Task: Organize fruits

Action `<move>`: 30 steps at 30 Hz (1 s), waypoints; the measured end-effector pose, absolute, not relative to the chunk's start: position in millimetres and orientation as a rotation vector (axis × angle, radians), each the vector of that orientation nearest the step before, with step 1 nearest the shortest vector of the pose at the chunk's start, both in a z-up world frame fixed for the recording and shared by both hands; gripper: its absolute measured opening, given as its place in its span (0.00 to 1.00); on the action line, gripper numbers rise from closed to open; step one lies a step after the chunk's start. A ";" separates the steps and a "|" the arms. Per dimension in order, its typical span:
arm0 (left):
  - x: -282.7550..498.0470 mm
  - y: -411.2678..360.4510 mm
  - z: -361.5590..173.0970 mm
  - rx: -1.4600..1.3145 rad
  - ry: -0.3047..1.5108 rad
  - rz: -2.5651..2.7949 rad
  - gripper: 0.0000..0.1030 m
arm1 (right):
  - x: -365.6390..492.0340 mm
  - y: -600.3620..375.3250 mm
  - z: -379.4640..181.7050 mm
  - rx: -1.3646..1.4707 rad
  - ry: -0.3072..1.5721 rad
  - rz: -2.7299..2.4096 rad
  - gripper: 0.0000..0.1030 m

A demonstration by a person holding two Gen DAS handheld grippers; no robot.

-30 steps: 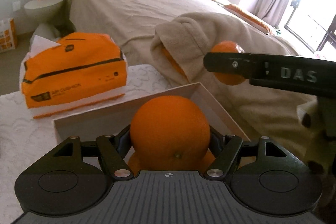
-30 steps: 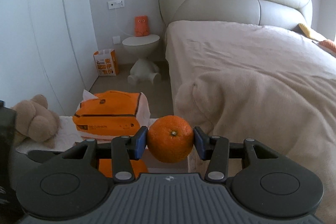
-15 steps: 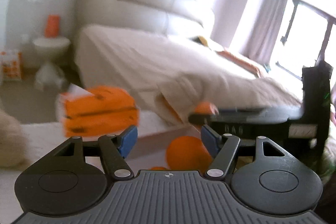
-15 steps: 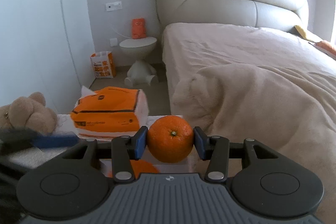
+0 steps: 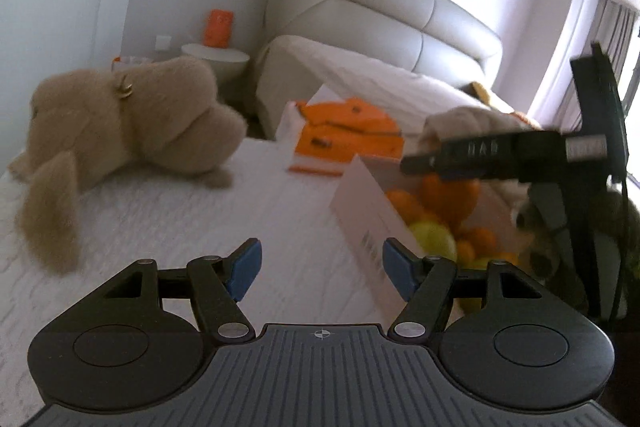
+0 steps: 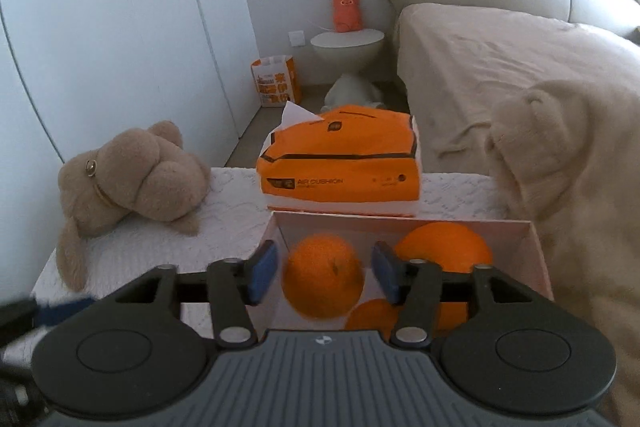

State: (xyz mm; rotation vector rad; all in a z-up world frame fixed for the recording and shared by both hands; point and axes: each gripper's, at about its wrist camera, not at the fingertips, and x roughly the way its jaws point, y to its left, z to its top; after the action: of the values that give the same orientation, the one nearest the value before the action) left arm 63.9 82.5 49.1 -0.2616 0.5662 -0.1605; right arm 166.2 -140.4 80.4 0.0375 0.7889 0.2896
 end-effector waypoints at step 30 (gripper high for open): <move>-9.4 24.3 21.1 -0.046 0.562 0.002 0.70 | -5.4 -154.4 46.9 -0.008 0.671 0.177 0.84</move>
State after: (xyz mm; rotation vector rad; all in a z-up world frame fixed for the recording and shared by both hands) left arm -9.4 24.3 21.1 -0.0458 0.5623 0.0016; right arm -5.4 -154.4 46.9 -0.0079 0.6714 0.1774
